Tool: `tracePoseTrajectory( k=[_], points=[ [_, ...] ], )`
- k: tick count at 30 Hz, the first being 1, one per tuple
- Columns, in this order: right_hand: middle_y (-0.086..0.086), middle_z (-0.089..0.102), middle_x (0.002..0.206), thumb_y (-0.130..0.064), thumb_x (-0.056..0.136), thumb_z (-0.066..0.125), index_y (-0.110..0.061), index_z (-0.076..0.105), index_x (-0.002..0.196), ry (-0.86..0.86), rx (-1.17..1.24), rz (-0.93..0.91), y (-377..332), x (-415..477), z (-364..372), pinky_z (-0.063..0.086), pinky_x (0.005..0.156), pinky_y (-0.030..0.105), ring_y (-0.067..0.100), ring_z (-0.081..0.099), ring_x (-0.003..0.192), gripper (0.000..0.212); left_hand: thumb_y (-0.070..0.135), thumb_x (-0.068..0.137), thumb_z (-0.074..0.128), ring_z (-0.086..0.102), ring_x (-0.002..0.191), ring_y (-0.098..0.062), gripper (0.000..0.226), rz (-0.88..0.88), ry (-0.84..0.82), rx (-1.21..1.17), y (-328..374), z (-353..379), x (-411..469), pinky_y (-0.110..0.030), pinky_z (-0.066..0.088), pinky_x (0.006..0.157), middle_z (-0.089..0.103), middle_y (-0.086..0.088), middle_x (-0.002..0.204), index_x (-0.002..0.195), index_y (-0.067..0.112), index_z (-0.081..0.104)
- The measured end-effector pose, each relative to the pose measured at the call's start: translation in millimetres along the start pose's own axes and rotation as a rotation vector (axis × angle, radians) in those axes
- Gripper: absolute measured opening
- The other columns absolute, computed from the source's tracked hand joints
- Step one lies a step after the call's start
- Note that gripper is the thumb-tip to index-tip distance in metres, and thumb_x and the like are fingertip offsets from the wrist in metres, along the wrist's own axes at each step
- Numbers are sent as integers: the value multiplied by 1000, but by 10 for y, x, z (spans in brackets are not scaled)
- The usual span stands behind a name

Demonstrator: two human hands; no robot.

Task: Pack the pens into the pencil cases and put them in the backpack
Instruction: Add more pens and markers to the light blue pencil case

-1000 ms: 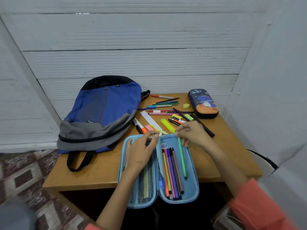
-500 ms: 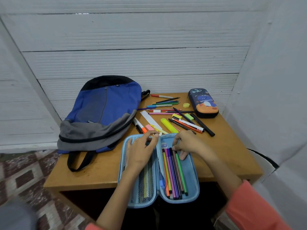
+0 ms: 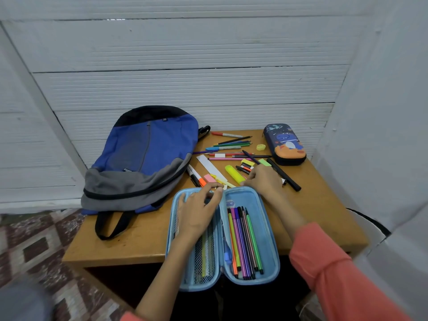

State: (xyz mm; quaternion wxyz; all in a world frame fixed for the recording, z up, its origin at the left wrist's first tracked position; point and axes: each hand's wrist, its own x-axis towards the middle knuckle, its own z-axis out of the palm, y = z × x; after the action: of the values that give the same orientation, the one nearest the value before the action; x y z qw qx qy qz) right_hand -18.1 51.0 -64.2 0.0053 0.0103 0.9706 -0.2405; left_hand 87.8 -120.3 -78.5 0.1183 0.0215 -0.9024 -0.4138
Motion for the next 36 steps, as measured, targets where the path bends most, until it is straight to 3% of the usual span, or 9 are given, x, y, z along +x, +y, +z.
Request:
tracePoseTrajectory(
  k=[4, 7, 9, 13, 17, 23, 27, 31, 36],
  points=[
    [1, 68, 91, -38, 80, 74, -14, 68, 90, -26, -148, 23, -53, 35, -75, 40, 62, 27, 20, 61, 84, 26, 62, 92, 33, 54, 71, 2, 35, -1, -14, -24, -15, 11, 6, -53, 24, 112, 54, 22, 62, 109, 44, 59],
    [-1, 64, 96, -34, 79, 75, -17, 68, 96, 36, -95, 6, 52, 47, -124, 42, 67, 28, 21, 61, 93, 25, 61, 95, 36, 54, 73, 4, 31, -9, -11, -31, -29, 13, 13, -54, 25, 111, 54, 21, 63, 109, 45, 59],
    [1, 64, 100, -28, 77, 79, -19, 67, 99, 108, 96, -54, 156, 66, -128, 43, 66, 29, 19, 60, 90, 27, 55, 98, 39, 55, 76, 3, 26, -14, -4, -20, -24, 12, 11, -52, 21, 113, 54, 22, 65, 110, 44, 59],
    [7, 66, 101, -7, 83, 72, -20, 67, 103, 142, 771, -204, 177, 25, -296, 54, 59, 23, 14, 61, 77, 25, 53, 98, 39, 54, 77, 5, 23, -25, -10, -15, 3, 7, 8, -49, 18, 114, 56, 23, 69, 109, 45, 59],
    [3, 65, 92, -4, 88, 67, -14, 58, 109, 49, 959, -223, 84, -87, -551, 56, 62, 26, 14, 65, 78, 25, 54, 98, 40, 52, 72, 5, 17, -21, -7, -19, -10, 10, 14, -52, 25, 111, 53, 21, 64, 103, 50, 56],
    [8, 63, 77, -2, 82, 73, -8, 63, 97, -189, 602, -208, 84, -185, -478, 58, 62, 44, 28, 66, 65, 19, 60, 95, 37, 49, 66, 6, 21, -16, -12, -28, -4, 2, 1, -56, 30, 107, 50, 20, 60, 101, 51, 55],
    [4, 61, 77, -11, 83, 74, -13, 61, 95, -276, 365, -224, 114, -255, -352, 53, 54, 30, 20, 63, 57, 18, 53, 97, 44, 46, 61, 5, 13, -18, 5, -38, -9, 6, 2, -61, 35, 103, 45, 19, 55, 98, 51, 56],
    [-1, 60, 88, -22, 82, 76, -20, 62, 92, -368, 156, -259, 151, -320, -311, 48, 77, 33, 16, 59, 85, 17, 54, 98, 41, 48, 63, 5, 19, -22, -2, -23, -9, 7, 9, -59, 32, 105, 47, 20, 58, 104, 48, 58],
    [-5, 66, 87, -12, 83, 73, -23, 64, 77, -444, 110, -277, 151, -425, -311, 39, 62, 18, 3, 57, 79, 15, 53, 98, 38, 53, 77, 3, 24, -23, -4, 8, 4, 6, 7, -52, 25, 111, 56, 22, 71, 109, 45, 58]
  ],
)
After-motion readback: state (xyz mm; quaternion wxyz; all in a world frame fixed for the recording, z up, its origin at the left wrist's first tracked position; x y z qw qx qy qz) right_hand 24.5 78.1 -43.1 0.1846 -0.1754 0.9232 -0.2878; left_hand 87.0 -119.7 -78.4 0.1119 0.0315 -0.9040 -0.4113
